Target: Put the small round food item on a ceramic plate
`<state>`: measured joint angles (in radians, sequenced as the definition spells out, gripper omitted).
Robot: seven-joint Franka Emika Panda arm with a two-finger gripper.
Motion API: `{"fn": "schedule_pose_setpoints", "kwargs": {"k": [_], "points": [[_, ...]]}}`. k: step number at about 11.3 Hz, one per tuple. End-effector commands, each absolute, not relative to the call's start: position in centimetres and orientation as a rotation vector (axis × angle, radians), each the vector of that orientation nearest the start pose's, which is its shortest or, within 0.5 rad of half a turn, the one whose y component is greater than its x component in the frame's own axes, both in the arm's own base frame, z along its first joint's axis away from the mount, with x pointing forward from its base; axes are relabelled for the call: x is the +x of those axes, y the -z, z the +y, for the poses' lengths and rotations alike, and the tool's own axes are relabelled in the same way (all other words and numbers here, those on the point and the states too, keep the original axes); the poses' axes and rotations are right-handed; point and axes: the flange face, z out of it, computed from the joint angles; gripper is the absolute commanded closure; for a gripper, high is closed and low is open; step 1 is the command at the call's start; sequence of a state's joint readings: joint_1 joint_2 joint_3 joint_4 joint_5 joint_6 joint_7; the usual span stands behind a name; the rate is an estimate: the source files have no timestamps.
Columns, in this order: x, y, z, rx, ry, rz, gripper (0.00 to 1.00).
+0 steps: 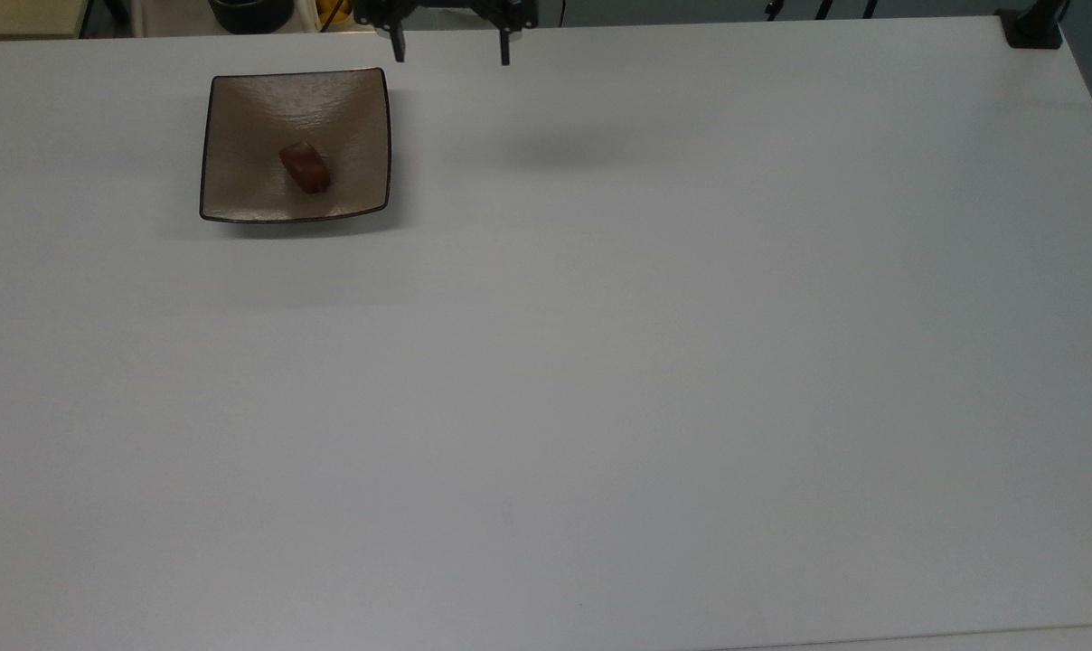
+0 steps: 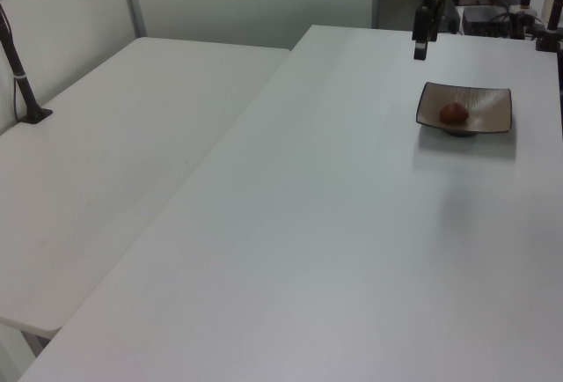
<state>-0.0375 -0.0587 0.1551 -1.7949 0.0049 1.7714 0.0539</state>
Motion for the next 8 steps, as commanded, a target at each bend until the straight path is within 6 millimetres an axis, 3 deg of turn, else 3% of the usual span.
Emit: {"fn": "schedule_pose_setpoints", "kwargs": {"k": [1, 5, 8], "points": [[54.0, -56.2, 7.5, -3.129, 0.024, -0.098, 0.00], [54.4, -56.5, 4.0, -3.077, 0.065, 0.001, 0.00], [54.4, -56.5, 4.0, -3.052, 0.063, 0.016, 0.00]]}}
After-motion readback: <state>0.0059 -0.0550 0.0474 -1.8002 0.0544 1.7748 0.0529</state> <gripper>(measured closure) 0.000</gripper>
